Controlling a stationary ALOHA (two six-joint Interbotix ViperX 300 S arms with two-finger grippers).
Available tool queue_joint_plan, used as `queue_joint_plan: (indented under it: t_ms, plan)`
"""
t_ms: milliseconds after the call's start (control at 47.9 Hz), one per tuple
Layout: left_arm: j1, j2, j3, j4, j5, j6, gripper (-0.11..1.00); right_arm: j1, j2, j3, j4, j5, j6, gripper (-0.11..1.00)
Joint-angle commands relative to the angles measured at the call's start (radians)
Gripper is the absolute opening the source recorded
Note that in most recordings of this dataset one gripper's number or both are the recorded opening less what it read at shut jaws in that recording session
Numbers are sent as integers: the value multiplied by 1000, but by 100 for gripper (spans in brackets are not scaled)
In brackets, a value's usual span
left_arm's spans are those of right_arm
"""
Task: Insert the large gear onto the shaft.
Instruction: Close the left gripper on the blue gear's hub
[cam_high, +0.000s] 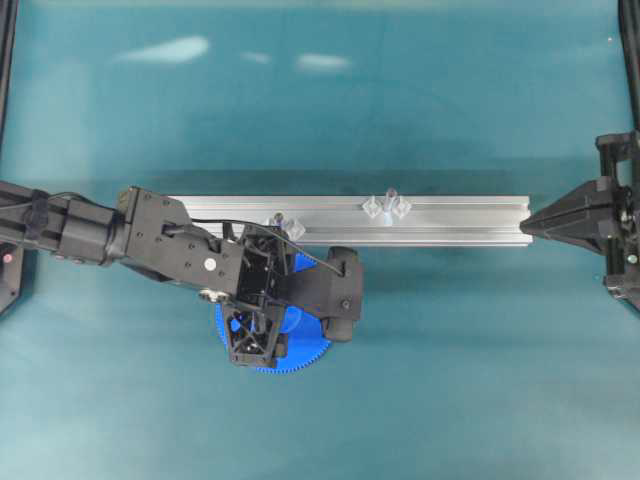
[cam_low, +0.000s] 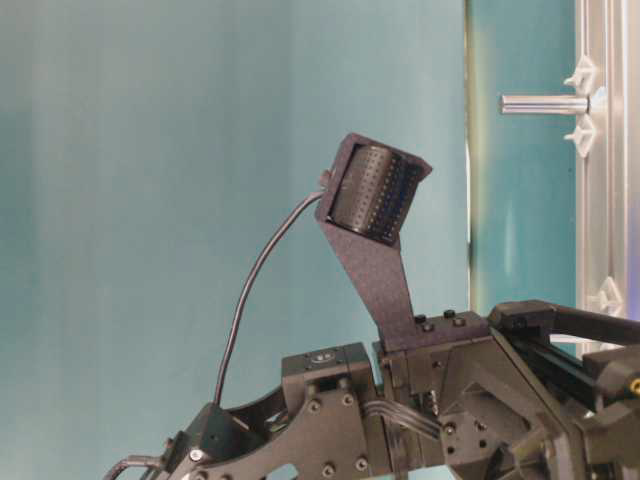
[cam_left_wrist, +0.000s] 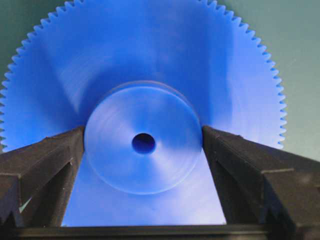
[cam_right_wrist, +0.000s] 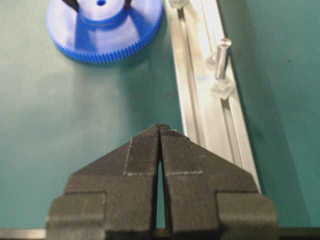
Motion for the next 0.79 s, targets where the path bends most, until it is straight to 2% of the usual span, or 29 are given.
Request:
queue_joint_plan:
  t_ms: [0, 773]
  plan:
    - [-3, -18, -3, 3, -5, -5, 94, -2, 6, -11, 2, -3, 9, 3]
    - [-3, -3, 17, 3, -43, -11, 94, -2, 6, -9, 2, -3, 9, 3]
